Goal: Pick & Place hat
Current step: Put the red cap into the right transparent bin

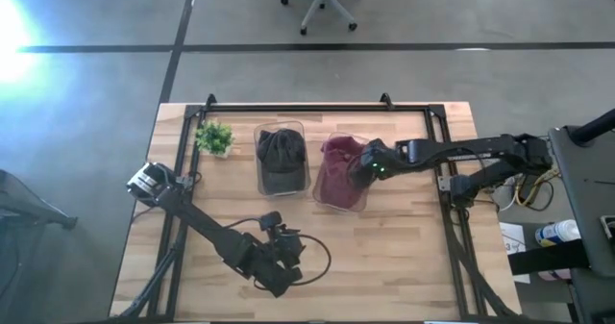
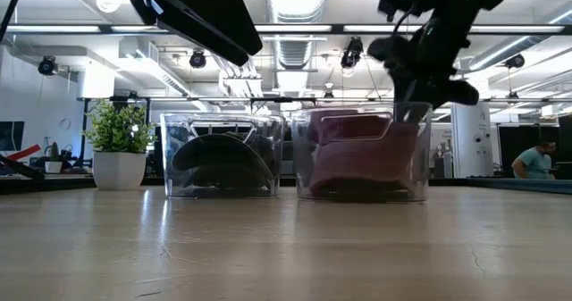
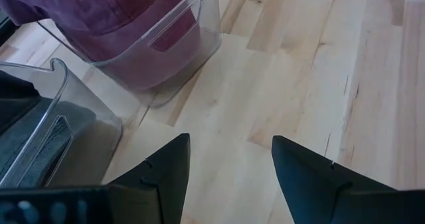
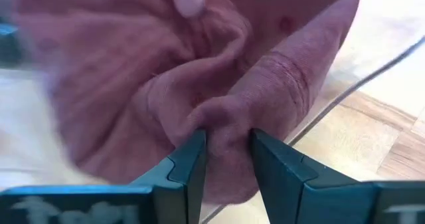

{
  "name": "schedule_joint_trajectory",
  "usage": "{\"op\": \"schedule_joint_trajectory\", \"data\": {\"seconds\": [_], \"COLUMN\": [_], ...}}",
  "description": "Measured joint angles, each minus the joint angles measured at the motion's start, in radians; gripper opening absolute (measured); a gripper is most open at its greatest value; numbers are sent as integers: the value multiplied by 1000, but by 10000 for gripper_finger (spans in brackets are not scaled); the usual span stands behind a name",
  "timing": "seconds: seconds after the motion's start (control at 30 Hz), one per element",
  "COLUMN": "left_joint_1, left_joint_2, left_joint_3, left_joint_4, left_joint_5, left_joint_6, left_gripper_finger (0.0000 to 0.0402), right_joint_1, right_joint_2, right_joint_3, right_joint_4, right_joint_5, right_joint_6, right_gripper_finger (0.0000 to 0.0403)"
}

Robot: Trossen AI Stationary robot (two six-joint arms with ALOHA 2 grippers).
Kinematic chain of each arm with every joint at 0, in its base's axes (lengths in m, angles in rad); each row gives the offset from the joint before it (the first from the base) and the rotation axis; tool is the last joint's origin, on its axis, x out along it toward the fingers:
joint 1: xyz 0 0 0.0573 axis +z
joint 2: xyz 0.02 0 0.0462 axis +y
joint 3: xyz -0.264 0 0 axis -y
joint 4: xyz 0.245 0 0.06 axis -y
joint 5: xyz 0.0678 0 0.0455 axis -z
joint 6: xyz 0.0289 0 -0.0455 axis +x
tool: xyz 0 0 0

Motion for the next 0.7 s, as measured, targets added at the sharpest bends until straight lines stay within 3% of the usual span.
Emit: {"op": "schedule_joint_trajectory", "data": {"seconds": [0.27,0.43,0.7], "left_joint_1": [0,0,0], "left_joint_2": [0,0,-1], "left_joint_3": [0,0,0], "left_joint_4": [0,0,1], "left_joint_5": [0,0,-2], "left_joint_6": [-16,-19,-19], "left_gripper_finger": [206,206,206], "right_joint_1": [-1,6,41], "right_joint_2": [145,186,158], "right_joint_3": [59,163,402], "right_joint_4": [-57,-267,-550], "right_joint_5": [7,14,147], "right_joint_6": [-66,-154,-240], "right_gripper_finger": [109,109,114]}}
